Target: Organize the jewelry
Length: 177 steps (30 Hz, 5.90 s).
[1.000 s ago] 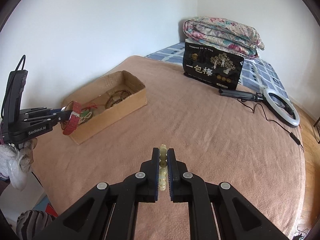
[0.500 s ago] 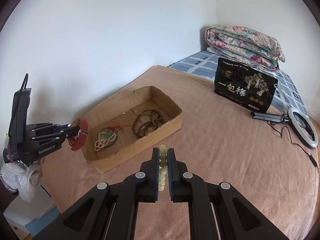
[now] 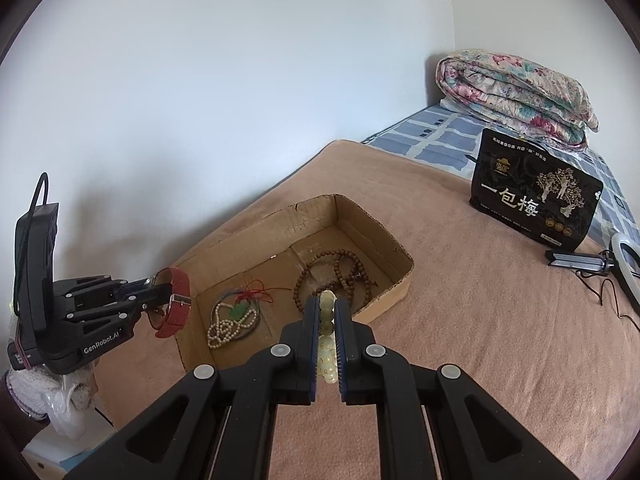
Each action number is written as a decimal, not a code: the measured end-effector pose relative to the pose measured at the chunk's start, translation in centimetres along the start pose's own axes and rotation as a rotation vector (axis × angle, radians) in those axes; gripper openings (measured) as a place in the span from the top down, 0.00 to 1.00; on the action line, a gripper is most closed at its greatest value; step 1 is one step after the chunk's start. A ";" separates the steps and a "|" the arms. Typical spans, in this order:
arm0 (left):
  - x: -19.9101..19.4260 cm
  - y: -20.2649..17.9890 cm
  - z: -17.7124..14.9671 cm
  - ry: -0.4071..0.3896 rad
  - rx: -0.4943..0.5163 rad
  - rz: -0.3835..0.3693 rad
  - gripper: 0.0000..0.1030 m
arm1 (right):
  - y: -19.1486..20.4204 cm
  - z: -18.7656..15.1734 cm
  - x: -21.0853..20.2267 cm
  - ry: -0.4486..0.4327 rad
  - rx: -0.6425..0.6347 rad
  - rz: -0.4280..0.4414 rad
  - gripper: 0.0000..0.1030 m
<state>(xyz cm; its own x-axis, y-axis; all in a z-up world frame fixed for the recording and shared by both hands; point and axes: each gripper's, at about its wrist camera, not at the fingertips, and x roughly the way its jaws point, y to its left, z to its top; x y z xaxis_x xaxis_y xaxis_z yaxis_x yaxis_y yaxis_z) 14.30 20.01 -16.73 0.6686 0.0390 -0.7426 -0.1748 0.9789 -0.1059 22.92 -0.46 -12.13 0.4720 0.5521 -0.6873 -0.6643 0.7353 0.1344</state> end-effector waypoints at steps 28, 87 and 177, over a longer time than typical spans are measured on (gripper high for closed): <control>0.9 -0.8 1.1 -0.029 -0.005 0.007 0.91 | 0.3 2.8 5.3 0.013 0.010 0.024 0.95; -17.0 -8.7 -0.9 -0.304 0.066 0.072 0.14 | -1.4 -2.6 -15.2 -0.192 -0.028 -0.220 0.00; -20.2 -10.0 -4.4 -0.331 0.061 0.148 0.00 | -3.2 -8.5 -18.3 -0.209 0.164 -0.245 0.00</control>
<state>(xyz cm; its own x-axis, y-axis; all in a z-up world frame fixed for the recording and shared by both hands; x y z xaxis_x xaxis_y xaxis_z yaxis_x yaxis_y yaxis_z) -0.62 8.53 -3.57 0.8387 0.2338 -0.4919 -0.2503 0.9676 0.0333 11.44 -16.25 -6.05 0.7250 0.4078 -0.5550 -0.4233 0.8995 0.1079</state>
